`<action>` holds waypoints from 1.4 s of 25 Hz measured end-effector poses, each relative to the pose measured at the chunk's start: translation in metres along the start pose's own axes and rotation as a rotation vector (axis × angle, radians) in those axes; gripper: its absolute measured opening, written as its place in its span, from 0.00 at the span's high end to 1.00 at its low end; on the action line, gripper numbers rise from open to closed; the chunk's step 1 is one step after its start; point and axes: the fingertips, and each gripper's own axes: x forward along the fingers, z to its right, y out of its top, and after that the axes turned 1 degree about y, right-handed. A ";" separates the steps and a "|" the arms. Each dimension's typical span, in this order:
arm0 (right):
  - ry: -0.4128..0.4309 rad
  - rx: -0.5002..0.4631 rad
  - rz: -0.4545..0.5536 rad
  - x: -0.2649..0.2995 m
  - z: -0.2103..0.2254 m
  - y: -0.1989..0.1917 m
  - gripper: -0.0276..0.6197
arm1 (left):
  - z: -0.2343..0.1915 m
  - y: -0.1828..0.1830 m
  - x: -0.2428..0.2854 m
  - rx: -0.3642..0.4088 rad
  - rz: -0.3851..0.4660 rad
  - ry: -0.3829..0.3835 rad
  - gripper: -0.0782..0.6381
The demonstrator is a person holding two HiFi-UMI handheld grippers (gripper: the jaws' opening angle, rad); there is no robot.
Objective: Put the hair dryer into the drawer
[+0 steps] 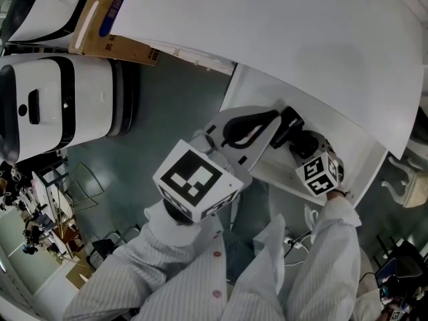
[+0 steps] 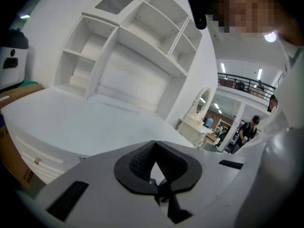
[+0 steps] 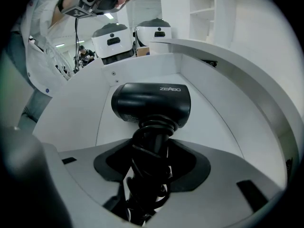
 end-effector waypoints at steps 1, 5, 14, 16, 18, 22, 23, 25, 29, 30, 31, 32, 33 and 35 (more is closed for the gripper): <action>-0.003 -0.005 -0.001 0.001 0.000 0.001 0.63 | -0.001 -0.001 0.000 0.000 -0.001 0.000 0.88; -0.001 -0.002 -0.004 0.005 -0.001 0.000 0.63 | 0.001 -0.003 0.003 -0.003 -0.009 -0.007 0.88; 0.001 0.013 0.005 0.005 0.000 0.000 0.63 | 0.011 -0.004 0.007 0.005 -0.020 -0.025 0.88; 0.017 0.024 0.001 0.006 -0.001 -0.001 0.63 | 0.012 -0.005 0.006 0.005 -0.021 -0.026 0.88; 0.040 0.026 -0.002 0.004 -0.003 0.001 0.63 | 0.014 -0.005 0.005 0.004 -0.020 -0.027 0.88; 0.046 0.023 -0.007 0.001 -0.003 0.002 0.62 | 0.017 -0.004 0.003 0.006 -0.012 -0.030 0.88; 0.045 0.029 -0.007 0.000 -0.002 0.002 0.62 | 0.017 -0.003 0.002 0.005 -0.009 -0.029 0.88; 0.048 0.044 -0.007 -0.004 -0.002 0.003 0.62 | 0.019 -0.001 0.001 0.007 -0.005 -0.031 0.88; 0.048 0.082 -0.001 -0.015 -0.003 0.006 0.62 | 0.023 0.003 -0.002 0.012 0.004 -0.035 0.88; 0.045 0.098 0.008 -0.020 -0.002 0.008 0.62 | 0.024 0.005 -0.003 0.013 0.008 -0.036 0.88; 0.041 0.117 0.021 -0.025 0.000 0.011 0.62 | 0.025 0.008 -0.003 0.014 0.013 -0.037 0.88; 0.038 0.137 0.036 -0.031 0.001 0.015 0.62 | 0.026 0.011 -0.004 0.016 0.019 -0.038 0.88; 0.035 0.159 0.053 -0.037 0.003 0.019 0.62 | 0.028 0.015 -0.005 0.019 0.027 -0.040 0.88; 0.026 0.204 0.094 -0.048 0.008 0.028 0.62 | 0.032 0.024 -0.007 0.029 0.044 -0.043 0.88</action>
